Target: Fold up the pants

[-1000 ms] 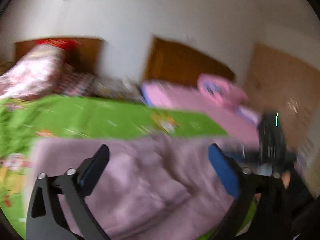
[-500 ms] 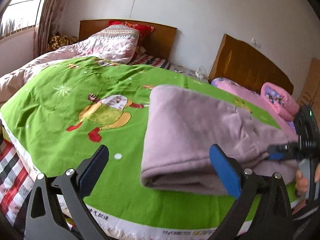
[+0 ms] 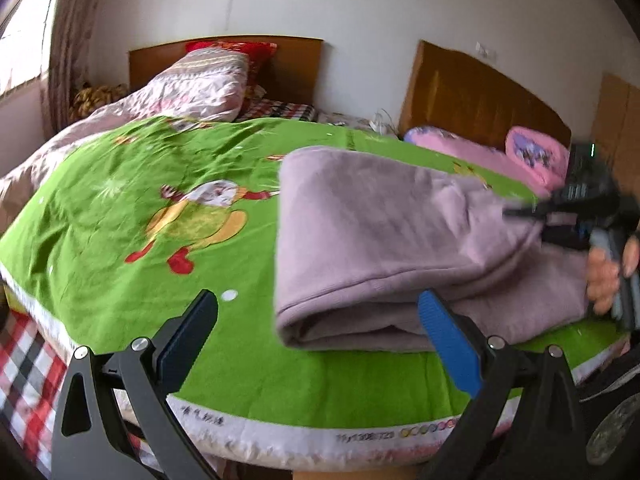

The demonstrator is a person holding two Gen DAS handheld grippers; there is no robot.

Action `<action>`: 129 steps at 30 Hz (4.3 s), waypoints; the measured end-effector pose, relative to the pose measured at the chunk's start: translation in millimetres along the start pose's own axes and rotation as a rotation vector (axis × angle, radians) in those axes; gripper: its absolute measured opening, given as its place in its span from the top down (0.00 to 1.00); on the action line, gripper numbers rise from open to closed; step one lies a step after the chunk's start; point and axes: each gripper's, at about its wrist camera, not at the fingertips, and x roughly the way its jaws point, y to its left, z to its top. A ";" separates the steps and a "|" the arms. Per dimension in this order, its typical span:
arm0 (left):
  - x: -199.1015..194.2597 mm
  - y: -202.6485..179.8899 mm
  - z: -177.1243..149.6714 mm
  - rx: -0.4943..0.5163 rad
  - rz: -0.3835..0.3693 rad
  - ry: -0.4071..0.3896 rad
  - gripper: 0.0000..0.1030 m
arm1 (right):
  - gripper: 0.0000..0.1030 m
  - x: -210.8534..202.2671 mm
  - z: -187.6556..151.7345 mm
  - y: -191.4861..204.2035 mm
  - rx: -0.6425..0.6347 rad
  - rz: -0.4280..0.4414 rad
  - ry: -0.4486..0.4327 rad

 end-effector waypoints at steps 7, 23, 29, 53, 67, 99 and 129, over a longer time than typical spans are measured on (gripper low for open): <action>30.1 -15.0 15.2 0.057 0.100 0.060 0.02 | 0.86 -24.6 31.9 78.3 -0.219 0.088 -0.102; 27.3 -28.8 10.2 0.132 0.037 0.073 0.02 | 0.87 -45.7 35.9 70.8 -0.197 0.073 -0.188; 50.2 -36.9 17.1 0.172 0.213 0.073 0.02 | 0.87 -57.1 49.5 115.9 -0.298 0.129 -0.212; 31.1 28.5 -3.1 -0.087 0.259 0.102 0.01 | 0.87 -39.5 -41.1 3.7 -0.227 -0.142 -0.127; 37.8 26.9 3.6 -0.027 0.291 0.138 0.01 | 0.87 -18.2 -63.7 -27.0 -0.123 -0.178 -0.026; 78.5 -63.4 96.5 0.098 -0.133 0.116 0.02 | 0.40 -0.9 -45.9 42.2 -0.645 -0.344 -0.023; 176.5 -66.9 111.1 0.173 0.025 0.254 0.01 | 0.11 -37.2 64.0 -81.0 -0.241 -0.658 -0.163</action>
